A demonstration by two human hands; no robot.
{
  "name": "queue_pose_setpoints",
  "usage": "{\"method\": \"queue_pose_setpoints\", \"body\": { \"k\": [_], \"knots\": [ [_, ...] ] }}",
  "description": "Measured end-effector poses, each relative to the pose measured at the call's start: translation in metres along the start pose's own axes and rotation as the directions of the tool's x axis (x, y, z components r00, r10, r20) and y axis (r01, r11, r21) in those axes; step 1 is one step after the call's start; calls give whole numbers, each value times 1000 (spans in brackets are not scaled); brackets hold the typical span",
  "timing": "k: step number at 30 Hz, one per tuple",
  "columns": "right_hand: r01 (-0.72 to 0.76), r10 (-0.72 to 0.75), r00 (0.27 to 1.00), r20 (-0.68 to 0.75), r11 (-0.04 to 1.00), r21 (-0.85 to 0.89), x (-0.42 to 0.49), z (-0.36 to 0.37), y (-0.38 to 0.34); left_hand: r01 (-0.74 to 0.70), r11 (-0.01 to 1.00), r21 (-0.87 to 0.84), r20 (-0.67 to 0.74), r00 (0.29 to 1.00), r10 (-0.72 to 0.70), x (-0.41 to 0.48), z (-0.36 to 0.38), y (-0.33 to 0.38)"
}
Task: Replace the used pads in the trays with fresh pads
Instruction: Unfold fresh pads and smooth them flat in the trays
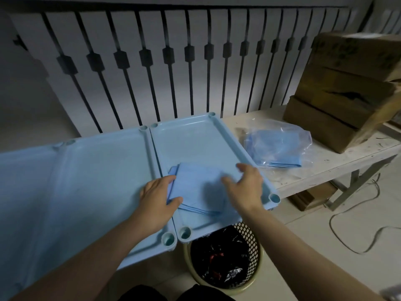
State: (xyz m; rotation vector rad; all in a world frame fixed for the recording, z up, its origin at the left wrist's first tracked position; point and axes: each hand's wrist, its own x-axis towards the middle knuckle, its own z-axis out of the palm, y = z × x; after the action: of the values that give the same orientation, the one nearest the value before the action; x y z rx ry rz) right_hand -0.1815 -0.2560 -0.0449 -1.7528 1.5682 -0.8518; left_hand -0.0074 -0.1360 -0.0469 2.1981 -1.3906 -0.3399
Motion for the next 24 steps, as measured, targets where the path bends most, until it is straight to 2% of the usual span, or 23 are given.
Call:
{"method": "queue_pose_setpoints", "body": {
  "k": [2, 4, 7, 9, 10, 12, 14, 17, 20, 22, 24],
  "knots": [
    [-7, 64, 971, 231, 971, -241, -10, 15, -2, 6, 999, -50, -15, 1000, -7, -7, -3, -2],
    [6, 108, 960, 257, 913, -407, -16, 22, -7, 7, 994, -113, -38, 999, -11, -16, -7, -4],
    [-97, 220, 942, 253, 901, -422, -16, 25, -12, 19, 982, -190, -46, 999, -28, -32, -14, -7],
    [-203, 299, 913, 277, 923, -328, -17, 24, -16, 31, 978, -207, -40, 998, -40, -41, -19, -12],
    [-229, 290, 915, 281, 945, -231, -18, 23, -17, 38, 976, -214, -35, 998, -46, -44, -22, -15],
    [-219, 199, 945, 261, 975, 48, -22, 20, -25, 66, 961, -268, -39, 996, -79, -49, -31, -20],
    [-211, 130, 961, 243, 915, 343, -27, 9, -42, 119, 908, -402, -52, 987, -152, -54, -46, -24],
    [-263, 23, 930, 367, 740, 619, -31, -17, -72, 151, 784, -603, -70, 968, -240, -60, -74, -21],
    [-338, -126, 842, 525, 635, 694, -44, -45, -102, 163, 613, -773, -51, 947, -316, -67, -110, -14],
    [-377, -180, 789, 588, 613, 694, -55, -58, -118, 166, 411, -896, 36, 951, -306, -73, -131, -7],
    [-400, -221, 747, 627, 604, 689, -66, -64, -130, 198, 210, -957, 154, 966, -208, -81, -143, 0]
  ]
}}
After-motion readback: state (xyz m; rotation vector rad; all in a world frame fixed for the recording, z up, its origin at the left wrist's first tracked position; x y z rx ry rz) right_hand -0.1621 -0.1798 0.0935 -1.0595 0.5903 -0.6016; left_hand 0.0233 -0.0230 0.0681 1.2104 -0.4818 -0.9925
